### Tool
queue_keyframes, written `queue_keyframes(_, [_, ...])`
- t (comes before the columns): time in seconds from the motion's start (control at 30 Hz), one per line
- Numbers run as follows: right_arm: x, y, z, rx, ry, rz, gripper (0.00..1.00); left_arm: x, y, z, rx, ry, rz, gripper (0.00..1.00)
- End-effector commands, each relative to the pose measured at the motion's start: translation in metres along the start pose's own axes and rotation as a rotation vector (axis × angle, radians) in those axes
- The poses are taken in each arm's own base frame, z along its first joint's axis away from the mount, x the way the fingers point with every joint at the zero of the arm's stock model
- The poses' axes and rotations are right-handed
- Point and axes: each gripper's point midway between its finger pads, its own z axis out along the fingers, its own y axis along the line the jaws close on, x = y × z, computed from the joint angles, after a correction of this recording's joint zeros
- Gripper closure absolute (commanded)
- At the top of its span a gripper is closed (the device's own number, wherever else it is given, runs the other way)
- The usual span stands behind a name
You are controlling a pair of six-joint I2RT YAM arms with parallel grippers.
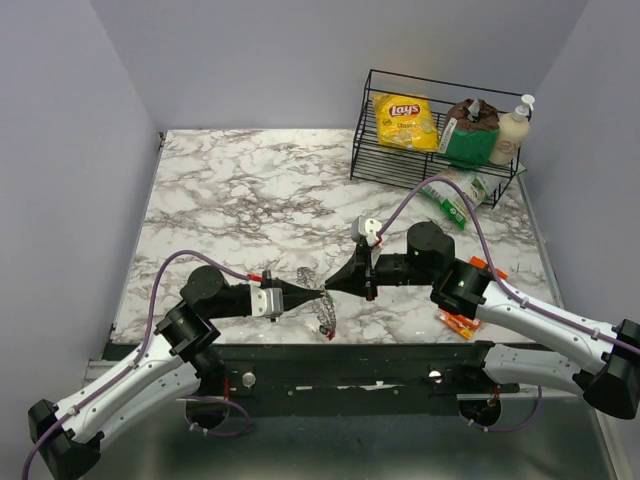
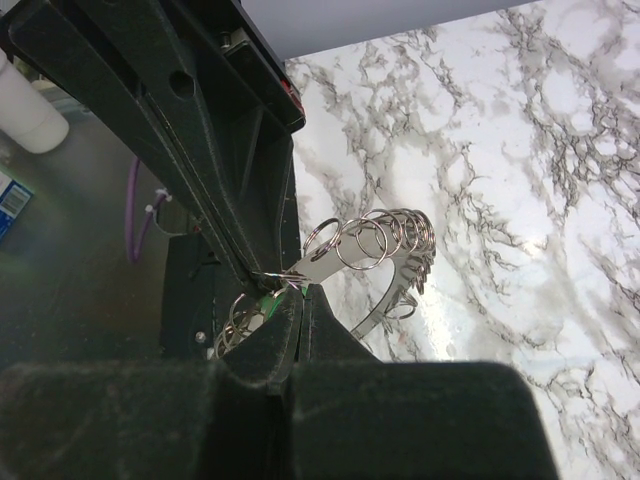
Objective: Put the keys on the keyring
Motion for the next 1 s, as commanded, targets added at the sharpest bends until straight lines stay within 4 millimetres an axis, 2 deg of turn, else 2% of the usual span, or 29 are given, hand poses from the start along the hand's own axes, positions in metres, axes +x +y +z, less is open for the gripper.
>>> queue_keyframes(0.0, [0.007,-0.03,0.001,0.155,-0.001,0.003,0.99,-0.047,-0.015,0.0,0.092,-0.161,0.121,1.0])
queue_keyframes(0.4, [0.011,-0.032,0.002,0.17,-0.006,0.026,0.99,-0.051,-0.015,-0.002,0.09,-0.17,0.142,1.0])
queue_keyframes(0.97, [0.029,-0.036,0.008,0.18,0.034,0.04,0.99,-0.056,-0.017,-0.005,0.089,-0.188,0.151,1.0])
